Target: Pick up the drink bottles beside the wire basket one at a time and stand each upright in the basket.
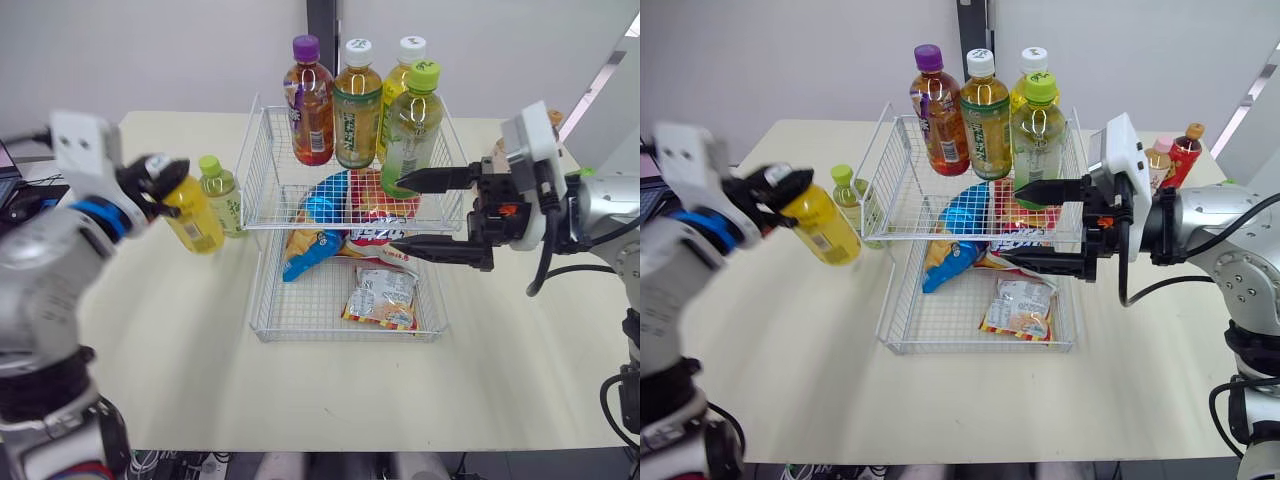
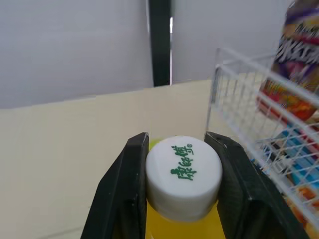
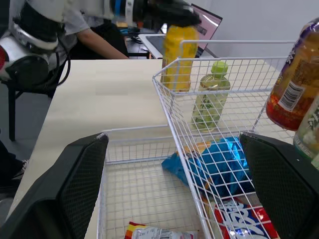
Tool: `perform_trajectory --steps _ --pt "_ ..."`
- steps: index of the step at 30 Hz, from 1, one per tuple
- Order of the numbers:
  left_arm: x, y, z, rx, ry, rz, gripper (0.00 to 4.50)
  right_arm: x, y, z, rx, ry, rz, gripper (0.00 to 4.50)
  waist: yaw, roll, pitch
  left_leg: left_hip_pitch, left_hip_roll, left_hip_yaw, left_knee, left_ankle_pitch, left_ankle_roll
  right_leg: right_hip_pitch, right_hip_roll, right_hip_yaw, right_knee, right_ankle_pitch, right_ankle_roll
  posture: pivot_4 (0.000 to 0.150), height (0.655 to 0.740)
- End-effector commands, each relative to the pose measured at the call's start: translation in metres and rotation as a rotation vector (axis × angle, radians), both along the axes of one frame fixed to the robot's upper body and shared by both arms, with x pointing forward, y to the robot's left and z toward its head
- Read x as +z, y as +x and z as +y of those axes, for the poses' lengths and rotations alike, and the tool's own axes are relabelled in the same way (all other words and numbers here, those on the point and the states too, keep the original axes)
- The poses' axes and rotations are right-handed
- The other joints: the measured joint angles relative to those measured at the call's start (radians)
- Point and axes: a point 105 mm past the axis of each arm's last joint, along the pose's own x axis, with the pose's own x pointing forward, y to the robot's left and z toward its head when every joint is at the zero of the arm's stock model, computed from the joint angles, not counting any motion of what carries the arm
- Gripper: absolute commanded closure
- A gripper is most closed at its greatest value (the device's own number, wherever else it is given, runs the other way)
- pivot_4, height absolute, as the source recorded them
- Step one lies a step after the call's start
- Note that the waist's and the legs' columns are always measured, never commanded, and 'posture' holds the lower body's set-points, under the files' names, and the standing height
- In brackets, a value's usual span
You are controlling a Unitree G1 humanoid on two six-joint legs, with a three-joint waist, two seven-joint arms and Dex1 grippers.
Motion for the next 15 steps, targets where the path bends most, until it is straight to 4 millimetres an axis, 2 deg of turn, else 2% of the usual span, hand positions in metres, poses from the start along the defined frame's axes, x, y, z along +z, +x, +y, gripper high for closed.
perform_trajectory --steps 1,4,6,11,15 --pt "0.044 -0.009 0.01 -0.036 -0.02 -0.061 3.14 0.01 -0.003 -0.01 -0.026 0.012 -0.038 0.0 0.0 0.0 0.0 0.0 0.0 0.0 0.0 0.0 0.0 0.0 0.0 0.0 0.001 0.0 0.0 0.15 0.74" --pt "0.077 -0.01 0.014 -0.064 -0.028 -0.109 3.14 0.011 -0.002 -0.014 -0.044 0.012 -0.042 0.0 0.0 -0.001 0.001 0.0 0.0 -0.001 0.0 0.0 0.0 0.0 0.001 0.0 0.001 0.0 0.0 0.15 0.74" --pt "0.103 -0.011 0.006 -0.126 -0.023 -0.147 3.14 0.012 -0.002 -0.017 -0.059 0.01 -0.044 0.0 -0.001 -0.001 0.001 0.0 0.0 -0.001 0.001 0.0 0.0 0.0 0.001 -0.001 0.002 0.0 0.0 0.15 0.74" --pt "0.143 -0.007 -0.029 -0.309 0.015 -0.168 3.14 0.012 -0.004 -0.021 -0.077 0.008 -0.044 0.0 0.002 -0.001 0.001 0.0 0.0 -0.001 0.0 0.0 0.0 0.0 0.001 -0.001 0.0 0.0 0.001 0.15 0.74" --pt "0.158 -0.004 -0.065 -0.47 0.024 -0.151 3.14 0.012 -0.004 -0.021 -0.088 0.014 -0.05 0.0 -0.002 -0.001 0.001 0.0 0.0 0.0 0.0 0.0 -0.001 0.0 0.001 0.0 0.001 0.0 0.001 0.15 0.74"
